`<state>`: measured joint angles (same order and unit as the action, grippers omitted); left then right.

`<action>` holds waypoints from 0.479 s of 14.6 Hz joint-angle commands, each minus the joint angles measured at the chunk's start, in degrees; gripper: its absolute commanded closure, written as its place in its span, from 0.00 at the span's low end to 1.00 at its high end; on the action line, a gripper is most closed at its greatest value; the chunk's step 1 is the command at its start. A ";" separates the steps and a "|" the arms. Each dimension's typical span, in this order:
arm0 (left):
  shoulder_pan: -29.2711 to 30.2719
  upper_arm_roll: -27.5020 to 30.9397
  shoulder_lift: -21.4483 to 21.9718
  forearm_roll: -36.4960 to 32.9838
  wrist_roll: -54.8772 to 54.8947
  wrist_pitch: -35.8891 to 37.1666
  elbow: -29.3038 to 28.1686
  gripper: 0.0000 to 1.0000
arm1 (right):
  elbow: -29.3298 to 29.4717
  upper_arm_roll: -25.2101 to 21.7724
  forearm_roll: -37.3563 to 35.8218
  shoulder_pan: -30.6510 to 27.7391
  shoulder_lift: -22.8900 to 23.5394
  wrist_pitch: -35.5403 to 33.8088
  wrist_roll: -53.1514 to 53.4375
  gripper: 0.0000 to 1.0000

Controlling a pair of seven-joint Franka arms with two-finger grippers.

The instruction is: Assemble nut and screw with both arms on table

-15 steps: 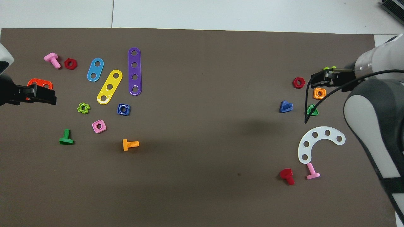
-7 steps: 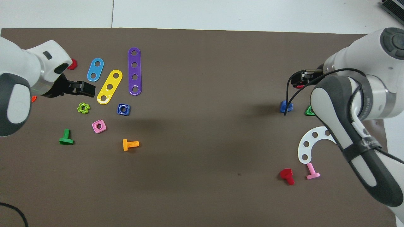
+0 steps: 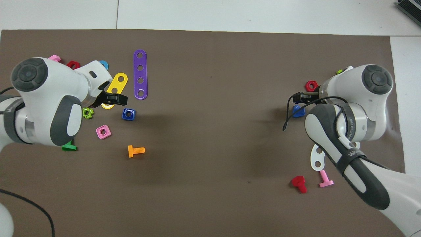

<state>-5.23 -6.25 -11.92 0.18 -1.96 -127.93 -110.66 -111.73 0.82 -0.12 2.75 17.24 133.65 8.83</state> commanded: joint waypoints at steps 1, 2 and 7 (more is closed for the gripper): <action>-1.79 0.71 -2.40 0.43 -0.50 -6.61 -2.36 0.04 | -3.13 0.24 0.74 0.59 -0.81 2.06 -0.83 0.22; -1.89 0.71 -3.01 0.43 -0.50 -7.94 -3.07 0.05 | -3.75 0.24 0.74 0.76 -0.89 2.23 -0.74 0.24; -3.03 0.71 -5.13 0.43 -0.32 -7.60 -4.92 0.12 | -4.72 0.24 0.74 1.91 -1.33 2.15 -1.35 0.61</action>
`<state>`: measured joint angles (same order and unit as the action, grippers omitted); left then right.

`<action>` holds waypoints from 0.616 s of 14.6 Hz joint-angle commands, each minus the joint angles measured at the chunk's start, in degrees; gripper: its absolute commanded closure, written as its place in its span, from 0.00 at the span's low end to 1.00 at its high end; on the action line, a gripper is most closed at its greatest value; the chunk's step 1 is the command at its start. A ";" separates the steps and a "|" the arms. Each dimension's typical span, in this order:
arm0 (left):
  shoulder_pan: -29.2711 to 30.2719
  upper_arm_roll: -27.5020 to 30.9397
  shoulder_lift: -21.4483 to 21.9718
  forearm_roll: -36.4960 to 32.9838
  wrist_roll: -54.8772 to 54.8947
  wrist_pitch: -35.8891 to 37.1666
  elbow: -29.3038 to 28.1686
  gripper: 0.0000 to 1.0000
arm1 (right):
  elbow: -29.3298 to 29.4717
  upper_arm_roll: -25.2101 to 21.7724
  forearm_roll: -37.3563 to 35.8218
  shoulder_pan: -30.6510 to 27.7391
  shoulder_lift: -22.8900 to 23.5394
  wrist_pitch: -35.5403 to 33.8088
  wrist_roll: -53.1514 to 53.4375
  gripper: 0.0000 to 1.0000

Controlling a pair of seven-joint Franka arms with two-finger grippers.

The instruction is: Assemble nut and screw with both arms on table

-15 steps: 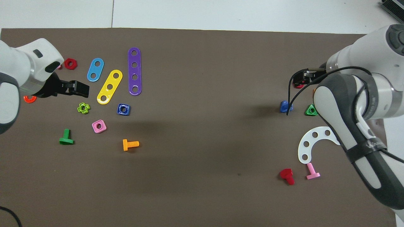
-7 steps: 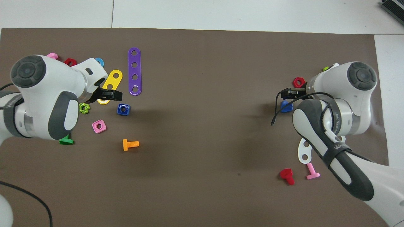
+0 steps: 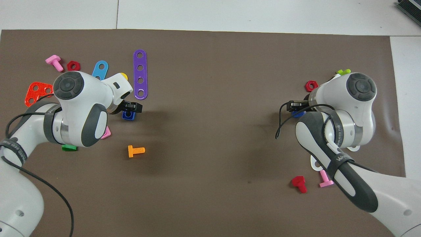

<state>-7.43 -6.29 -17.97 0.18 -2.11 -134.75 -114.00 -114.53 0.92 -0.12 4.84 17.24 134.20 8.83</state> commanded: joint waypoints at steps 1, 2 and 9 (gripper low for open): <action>-0.83 0.75 0.92 0.43 0.00 -0.77 -2.19 0.14 | -2.36 0.13 0.74 -0.62 -1.42 1.50 -1.53 0.89; -0.83 0.75 1.01 0.43 0.18 -0.69 -2.63 0.16 | -2.45 0.13 0.74 -0.62 -1.51 1.24 -1.45 1.00; -0.83 0.75 0.92 0.43 2.20 -0.77 -3.16 0.46 | -0.87 0.74 0.91 1.30 -4.85 0.01 0.82 1.00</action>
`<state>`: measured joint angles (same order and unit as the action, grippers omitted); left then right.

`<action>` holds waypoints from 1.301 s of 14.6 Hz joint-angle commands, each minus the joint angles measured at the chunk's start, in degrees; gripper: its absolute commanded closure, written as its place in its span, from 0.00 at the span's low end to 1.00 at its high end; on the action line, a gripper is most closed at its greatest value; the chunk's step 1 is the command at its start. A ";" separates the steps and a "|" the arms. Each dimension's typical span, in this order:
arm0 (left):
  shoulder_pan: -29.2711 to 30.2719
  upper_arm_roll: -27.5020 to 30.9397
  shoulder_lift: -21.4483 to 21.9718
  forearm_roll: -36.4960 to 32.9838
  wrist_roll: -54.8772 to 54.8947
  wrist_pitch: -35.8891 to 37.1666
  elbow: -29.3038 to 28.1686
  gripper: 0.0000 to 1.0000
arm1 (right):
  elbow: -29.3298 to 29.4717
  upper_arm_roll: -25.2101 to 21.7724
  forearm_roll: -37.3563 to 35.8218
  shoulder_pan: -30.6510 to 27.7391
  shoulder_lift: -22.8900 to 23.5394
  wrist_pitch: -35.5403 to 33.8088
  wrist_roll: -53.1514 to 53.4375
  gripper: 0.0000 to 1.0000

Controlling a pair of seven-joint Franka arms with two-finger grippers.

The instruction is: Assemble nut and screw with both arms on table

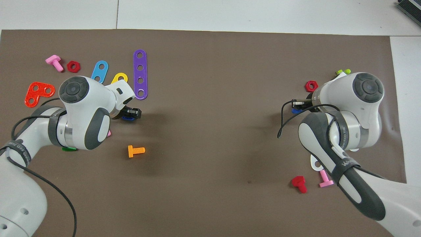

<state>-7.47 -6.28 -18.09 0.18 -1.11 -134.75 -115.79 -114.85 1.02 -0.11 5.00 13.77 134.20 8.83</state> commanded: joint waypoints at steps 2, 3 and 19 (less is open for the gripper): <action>-0.88 0.74 0.96 0.44 1.11 -0.78 -1.28 0.65 | 0.33 0.56 0.72 7.01 -1.21 0.80 9.92 1.00; -0.80 0.83 0.96 0.35 1.11 -0.69 -1.19 0.77 | 0.59 0.56 0.37 9.47 -1.12 1.33 13.98 1.00; -4.92 0.75 -4.32 3.16 -8.29 13.90 18.76 1.00 | 13.34 0.47 -5.87 27.78 11.63 0.54 39.15 0.68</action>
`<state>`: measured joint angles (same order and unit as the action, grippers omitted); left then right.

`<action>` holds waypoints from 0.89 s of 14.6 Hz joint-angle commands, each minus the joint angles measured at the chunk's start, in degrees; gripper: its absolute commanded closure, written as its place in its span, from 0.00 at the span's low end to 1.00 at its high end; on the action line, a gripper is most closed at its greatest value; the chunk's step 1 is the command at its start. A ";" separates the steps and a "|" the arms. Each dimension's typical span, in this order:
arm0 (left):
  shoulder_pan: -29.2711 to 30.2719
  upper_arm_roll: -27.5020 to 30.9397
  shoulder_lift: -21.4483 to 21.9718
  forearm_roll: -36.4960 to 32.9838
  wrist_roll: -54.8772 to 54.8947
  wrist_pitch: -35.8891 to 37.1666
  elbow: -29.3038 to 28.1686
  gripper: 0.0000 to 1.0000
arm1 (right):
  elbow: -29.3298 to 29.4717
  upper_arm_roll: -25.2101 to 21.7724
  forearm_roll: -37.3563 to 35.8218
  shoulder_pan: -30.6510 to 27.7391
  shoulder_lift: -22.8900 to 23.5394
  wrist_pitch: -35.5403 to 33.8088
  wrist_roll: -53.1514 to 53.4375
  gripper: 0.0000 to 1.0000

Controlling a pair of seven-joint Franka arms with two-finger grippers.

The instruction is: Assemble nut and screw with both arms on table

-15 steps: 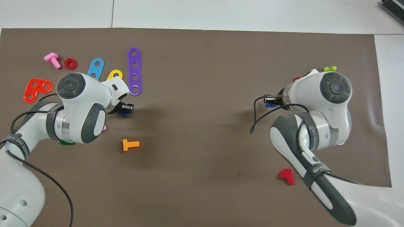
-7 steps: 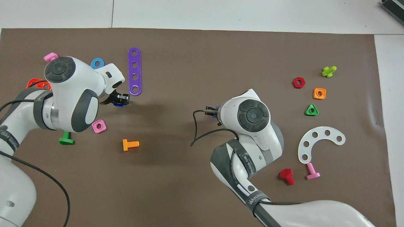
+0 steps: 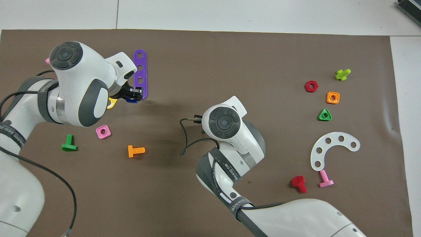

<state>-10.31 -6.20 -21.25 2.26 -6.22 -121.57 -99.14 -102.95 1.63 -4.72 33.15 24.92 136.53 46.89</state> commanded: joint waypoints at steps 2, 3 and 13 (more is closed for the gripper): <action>-4.09 0.84 -1.68 2.83 -5.55 0.55 3.51 1.00 | 1.87 -0.40 -1.26 -0.63 -0.22 -4.59 0.75 0.49; -4.89 0.84 -1.77 3.19 -7.56 0.46 3.69 1.00 | 1.87 -0.66 -1.34 -1.32 -1.79 -6.78 0.23 0.47; -16.57 0.84 -3.70 4.07 -18.90 -3.66 6.58 1.00 | 0.20 -0.40 0.23 -13.53 -19.02 -20.15 -14.42 0.00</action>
<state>-23.97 -6.42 -22.92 5.39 -22.40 -123.35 -95.04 -101.07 0.48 -5.07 22.27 10.46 118.04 37.86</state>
